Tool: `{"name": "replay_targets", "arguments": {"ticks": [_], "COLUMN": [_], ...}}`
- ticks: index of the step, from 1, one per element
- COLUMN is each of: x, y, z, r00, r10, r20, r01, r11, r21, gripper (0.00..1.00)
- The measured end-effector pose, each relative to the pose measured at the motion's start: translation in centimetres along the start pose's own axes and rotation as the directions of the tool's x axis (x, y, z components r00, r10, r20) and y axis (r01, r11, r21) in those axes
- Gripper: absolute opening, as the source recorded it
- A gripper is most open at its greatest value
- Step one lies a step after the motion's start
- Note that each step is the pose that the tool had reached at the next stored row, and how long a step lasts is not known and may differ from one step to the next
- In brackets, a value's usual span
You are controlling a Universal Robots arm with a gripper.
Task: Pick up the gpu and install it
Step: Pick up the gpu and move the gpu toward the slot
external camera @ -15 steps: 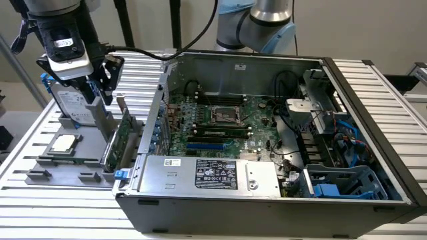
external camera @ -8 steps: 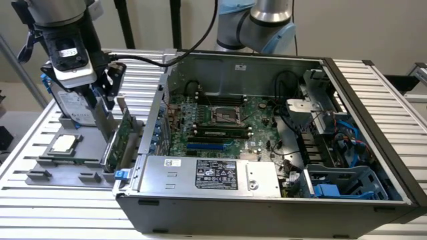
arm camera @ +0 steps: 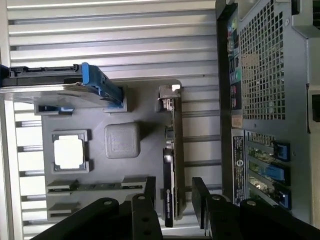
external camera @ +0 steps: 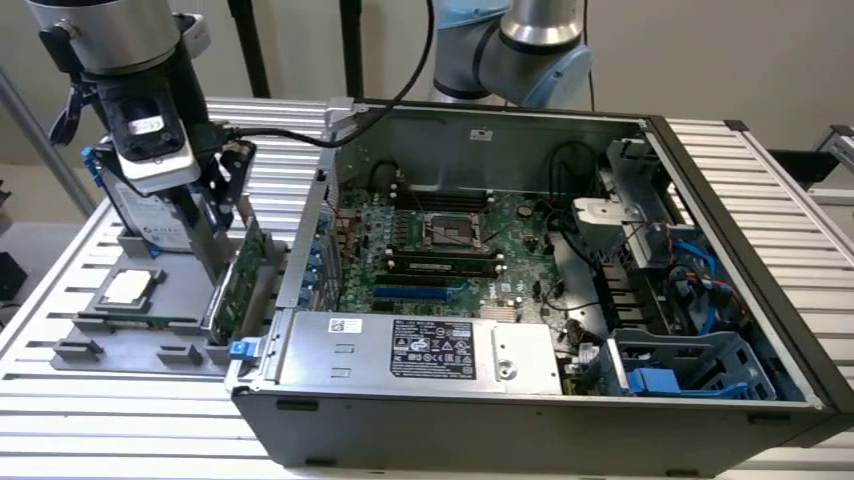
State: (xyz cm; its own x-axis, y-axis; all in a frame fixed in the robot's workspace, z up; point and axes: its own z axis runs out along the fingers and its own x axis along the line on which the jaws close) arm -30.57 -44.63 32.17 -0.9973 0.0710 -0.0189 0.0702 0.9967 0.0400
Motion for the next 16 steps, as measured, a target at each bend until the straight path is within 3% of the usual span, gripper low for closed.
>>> {"name": "replay_targets", "arguments": {"ticks": [6, 7, 16], "x": [0.0, 0.0, 0.0], "y": [-0.09, -0.12, -0.53], "z": [1.09, 1.27, 2.89], "r00": [1.0, 1.0, 0.9999], "r10": [0.0, 0.0, 0.004], "r20": [0.0029, 0.0034, 0.0107], "r01": [0.0, 0.0, -0.004], "r11": [1.0, 1.0, 1.0], "r21": [0.0028, 0.0033, 0.0071], "gripper": [0.0, 1.0, 1.0]}}
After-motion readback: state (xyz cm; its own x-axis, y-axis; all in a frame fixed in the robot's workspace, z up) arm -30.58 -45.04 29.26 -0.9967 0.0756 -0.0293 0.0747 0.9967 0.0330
